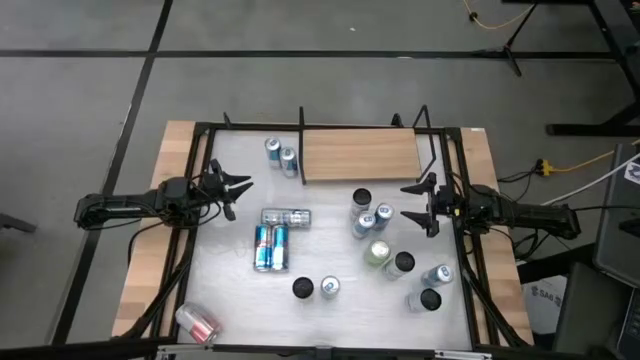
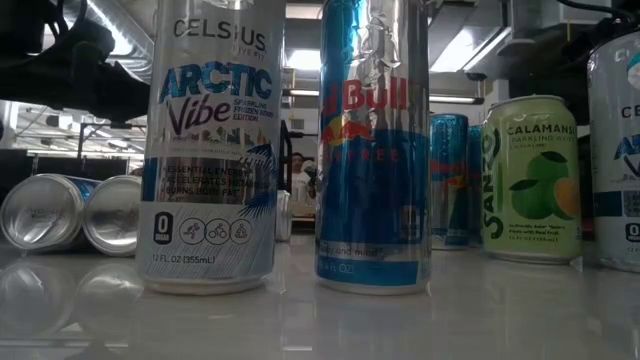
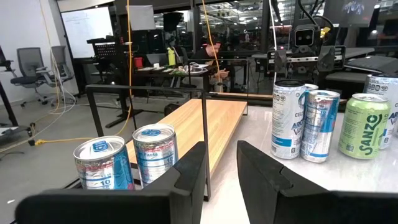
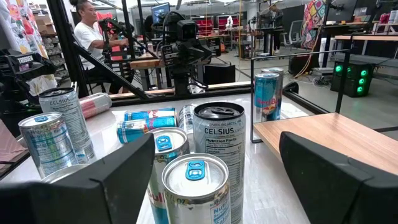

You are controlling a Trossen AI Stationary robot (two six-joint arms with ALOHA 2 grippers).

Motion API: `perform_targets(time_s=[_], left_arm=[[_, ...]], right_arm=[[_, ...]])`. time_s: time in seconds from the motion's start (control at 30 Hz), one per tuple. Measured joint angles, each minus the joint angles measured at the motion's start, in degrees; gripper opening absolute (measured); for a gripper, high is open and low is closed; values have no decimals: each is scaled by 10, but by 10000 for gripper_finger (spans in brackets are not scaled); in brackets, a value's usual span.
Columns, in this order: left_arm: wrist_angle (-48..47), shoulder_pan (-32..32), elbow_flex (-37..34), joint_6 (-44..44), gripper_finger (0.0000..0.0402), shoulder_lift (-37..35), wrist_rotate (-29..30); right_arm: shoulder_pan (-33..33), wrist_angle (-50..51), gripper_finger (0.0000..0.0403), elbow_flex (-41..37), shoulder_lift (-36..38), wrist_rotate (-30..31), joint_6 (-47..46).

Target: Place canned beverage on shelf

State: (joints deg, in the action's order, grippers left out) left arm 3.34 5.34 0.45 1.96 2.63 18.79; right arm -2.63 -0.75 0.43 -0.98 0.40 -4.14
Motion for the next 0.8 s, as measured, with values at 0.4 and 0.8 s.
perform_targets(time_s=[0.4,0.8], left_arm=[[2,0,0,-12,80,0,-1],[1,0,0,-169,80,0,-126]], right_arm=[[0,0,335,0,0,0,0],[0,-6,335,-1,0,0,0]])
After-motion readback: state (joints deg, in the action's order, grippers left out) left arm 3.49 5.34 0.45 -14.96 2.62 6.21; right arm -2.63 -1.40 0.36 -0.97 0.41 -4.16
